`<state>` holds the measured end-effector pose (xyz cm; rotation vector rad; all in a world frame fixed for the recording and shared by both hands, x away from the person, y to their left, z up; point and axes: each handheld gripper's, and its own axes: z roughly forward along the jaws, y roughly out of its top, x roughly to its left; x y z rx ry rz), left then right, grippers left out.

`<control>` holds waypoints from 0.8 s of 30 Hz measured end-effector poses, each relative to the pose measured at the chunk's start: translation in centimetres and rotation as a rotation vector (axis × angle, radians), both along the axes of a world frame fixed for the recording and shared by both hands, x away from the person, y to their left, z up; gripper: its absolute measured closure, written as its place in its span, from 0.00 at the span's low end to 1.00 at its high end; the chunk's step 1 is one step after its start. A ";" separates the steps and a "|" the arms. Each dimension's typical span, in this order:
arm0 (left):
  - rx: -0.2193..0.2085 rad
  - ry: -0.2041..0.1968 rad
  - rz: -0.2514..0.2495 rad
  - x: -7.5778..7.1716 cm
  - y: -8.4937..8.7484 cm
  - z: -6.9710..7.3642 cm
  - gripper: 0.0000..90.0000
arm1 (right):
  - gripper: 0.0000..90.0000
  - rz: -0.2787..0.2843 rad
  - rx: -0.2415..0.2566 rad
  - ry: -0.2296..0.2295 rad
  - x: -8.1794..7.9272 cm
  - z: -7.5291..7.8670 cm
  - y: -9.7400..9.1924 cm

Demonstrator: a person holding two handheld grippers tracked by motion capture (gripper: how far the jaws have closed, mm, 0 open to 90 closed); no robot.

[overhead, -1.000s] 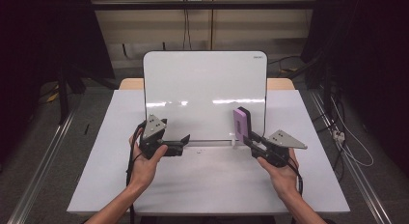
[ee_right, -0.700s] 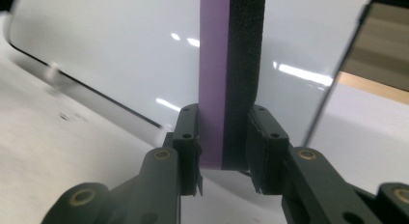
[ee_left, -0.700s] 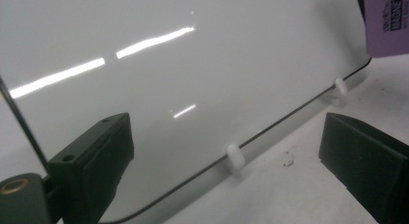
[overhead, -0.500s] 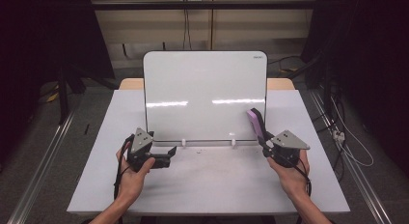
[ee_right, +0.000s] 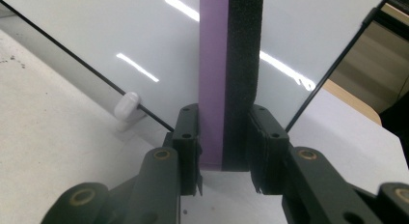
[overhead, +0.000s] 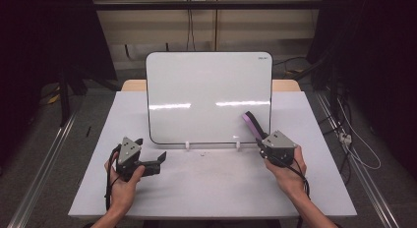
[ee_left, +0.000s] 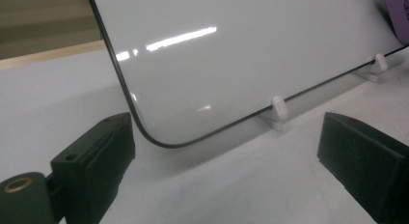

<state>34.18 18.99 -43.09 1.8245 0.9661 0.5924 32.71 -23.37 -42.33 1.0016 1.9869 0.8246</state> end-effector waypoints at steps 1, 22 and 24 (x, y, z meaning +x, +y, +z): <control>0.009 0.001 -0.001 0.1 0.1 0.0 0.06 | 0.76 0.004 -0.004 -0.003 0.0 0.0 0.1; -0.010 0.003 0.005 0.1 0.4 -0.3 0.07 | 0.74 0.022 -0.051 0.002 0.6 0.2 1.2; -0.005 0.002 0.003 0.1 0.5 -0.3 0.07 | 0.74 0.020 -0.038 -0.003 0.6 0.1 1.1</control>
